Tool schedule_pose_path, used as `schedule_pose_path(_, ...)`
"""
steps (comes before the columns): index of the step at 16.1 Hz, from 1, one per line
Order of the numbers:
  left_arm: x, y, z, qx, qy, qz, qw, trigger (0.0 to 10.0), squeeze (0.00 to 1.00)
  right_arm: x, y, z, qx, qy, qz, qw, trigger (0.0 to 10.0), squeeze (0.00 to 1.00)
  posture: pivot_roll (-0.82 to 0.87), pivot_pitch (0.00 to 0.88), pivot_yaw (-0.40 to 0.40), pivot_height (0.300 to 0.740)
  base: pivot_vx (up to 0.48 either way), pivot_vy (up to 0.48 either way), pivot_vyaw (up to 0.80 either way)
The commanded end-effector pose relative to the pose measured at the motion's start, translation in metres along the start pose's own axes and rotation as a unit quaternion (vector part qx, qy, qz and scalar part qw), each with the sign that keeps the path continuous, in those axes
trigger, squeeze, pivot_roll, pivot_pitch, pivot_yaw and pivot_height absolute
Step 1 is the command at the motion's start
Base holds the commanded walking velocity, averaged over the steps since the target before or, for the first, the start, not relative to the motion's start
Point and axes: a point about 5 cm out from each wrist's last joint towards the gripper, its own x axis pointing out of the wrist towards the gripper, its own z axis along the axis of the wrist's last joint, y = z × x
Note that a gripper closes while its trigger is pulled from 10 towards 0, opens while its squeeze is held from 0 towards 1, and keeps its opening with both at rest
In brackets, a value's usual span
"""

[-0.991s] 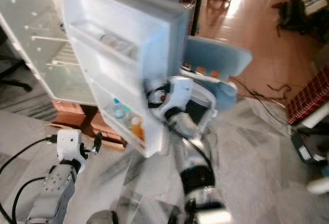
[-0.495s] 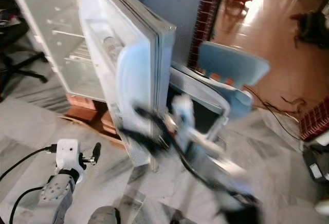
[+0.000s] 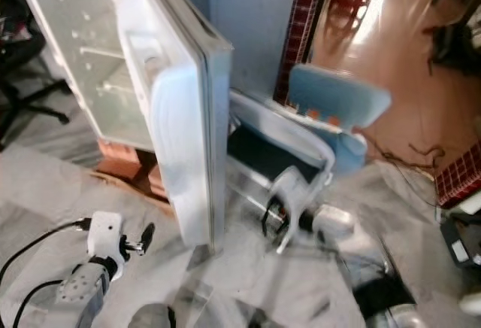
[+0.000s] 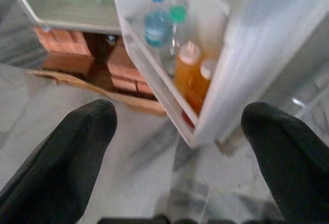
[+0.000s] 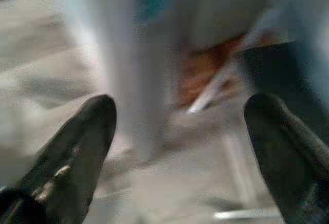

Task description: Restocking fridge

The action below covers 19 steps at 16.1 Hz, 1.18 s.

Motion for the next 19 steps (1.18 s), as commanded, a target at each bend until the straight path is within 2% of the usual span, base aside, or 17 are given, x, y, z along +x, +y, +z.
schedule_pose_path(1, -0.001, -0.004, -0.001, 0.002, 0.011, -0.018, 1.000, 10.0, 0.00, 0.000, -0.011, 0.007, -0.010, -0.011, -0.053, 0.998, 10.0, 0.00, 0.15, 0.060, -0.036, 0.740, 0.000, 0.000, 0.00)
schedule_pose_path(2, -0.002, -0.005, -0.005, 0.002, 0.025, -0.028, 0.999, 10.0, 0.00, 0.004, -0.016, 0.016, 0.001, -0.029, -0.085, 0.996, 10.0, 0.00, 0.15, 0.060, -0.036, 0.740, 0.000, 0.000, 0.00)
schedule_pose_path(3, -0.002, -0.008, -0.007, 0.013, 0.033, -0.041, 0.999, 10.0, 0.00, 0.012, -0.012, 0.044, 0.048, -0.099, -0.089, 0.990, 10.0, 0.00, 0.16, 0.057, -0.036, 0.740, 0.000, 0.000, 0.00)
schedule_pose_path(4, -0.001, -0.008, -0.007, 0.017, 0.034, -0.044, 0.998, 10.0, 0.00, 0.014, -0.008, 0.055, 0.069, -0.129, -0.078, 0.986, 10.0, 0.00, 0.16, 0.057, -0.036, 0.740, 0.000, 0.000, 0.00)
schedule_pose_path(5, 0.000, -0.009, -0.007, 0.025, 0.035, -0.046, 0.998, 10.0, 0.00, 0.005, 0.037, 0.112, 0.151, -0.294, 0.093, 0.939, 10.0, 0.00, 0.16, 0.053, -0.038, 0.740, 0.000, 0.000, 0.00)
schedule_pose_path(6, 0.000, -0.009, -0.007, 0.025, 0.035, -0.047, 0.998, 10.0, 0.00, -0.007, 0.056, 0.126, 0.174, -0.336, 0.181, 0.908, 10.0, 0.00, 0.16, 0.052, -0.041, 0.740, 0.000, 0.000, 0.00)
schedule_pose_path(8, 0.001, -0.010, -0.007, 0.023, 0.035, -0.046, 0.998, 10.0, 0.00, -0.029, 0.083, 0.137, 0.184, -0.362, 0.309, 0.860, 10.0, 0.00, 0.16, 0.051, -0.043, 0.740, 0.000, 0.000, 0.00)
schedule_pose_path(9, 0.002, -0.011, -0.007, 0.023, 0.035, -0.046, 0.998, 10.0, 0.00, -0.034, 0.095, 0.131, 0.176, -0.346, 0.353, 0.851, 10.0, 0.00, 0.16, 0.051, -0.044, 0.740, 0.000, 0.000, 0.00)
schedule_pose_path(10, 0.002, -0.011, -0.007, 0.024, 0.035, -0.047, 0.998, 10.0, 0.00, -0.034, 0.099, 0.124, 0.172, -0.338, 0.362, 0.852, 10.0, 0.00, 0.15, 0.050, -0.043, 0.740, 0.000, 0.000, 0.00)
schedule_pose_path(11, 0.003, -0.011, -0.007, 0.024, 0.036, -0.047, 0.998, 10.0, 0.00, -0.030, 0.099, 0.117, 0.169, -0.324, 0.348, 0.863, 10.0, 0.00, 0.15, 0.049, -0.042, 0.740, 0.000, 0.000, 0.00)
schedule_pose_path(13, 0.003, -0.011, -0.009, 0.024, 0.045, -0.053, 0.997, 10.0, 0.00, -0.009, 0.094, 0.097, 0.160, -0.292, 0.282, 0.900, 10.0, 0.00, 0.15, 0.045, -0.040, 0.740, 0.000, 0.000, 0.00)
schedule_pose_path(15, 0.005, -0.011, -0.010, 0.026, 0.048, -0.061, 0.997, 10.0, 0.00, -0.003, 0.090, 0.089, 0.166, -0.280, 0.253, 0.911, 10.0, 0.00, 0.14, 0.042, -0.043, 0.740, 0.000, 0.000, 0.00)
schedule_pose_path(16, 0.006, -0.011, -0.011, 0.029, 0.048, -0.065, 0.996, 10.0, 0.00, -0.005, 0.088, 0.082, 0.171, -0.261, 0.244, 0.918, 10.0, 0.00, 0.14, 0.040, -0.045, 0.740, 0.000, 0.000, 0.00)
schedule_pose_path(18, 0.009, -0.010, -0.011, 0.036, 0.038, -0.062, 0.997, 10.0, 0.00, -0.010, 0.089, 0.081, 0.176, -0.253, 0.252, 0.917, 10.0, 0.00, 0.14, 0.036, -0.048, 0.740, 0.000, 0.000, 0.00)
schedule_pose_path(19, 0.016, 0.007, 0.002, 0.042, -0.013, 0.007, 0.999, 10.0, 0.00, -0.007, 0.085, 0.076, 0.165, -0.247, 0.227, 0.927, 10.0, 0.00, 0.14, 0.034, -0.050, 0.740, 0.000, 0.000, 0.00)
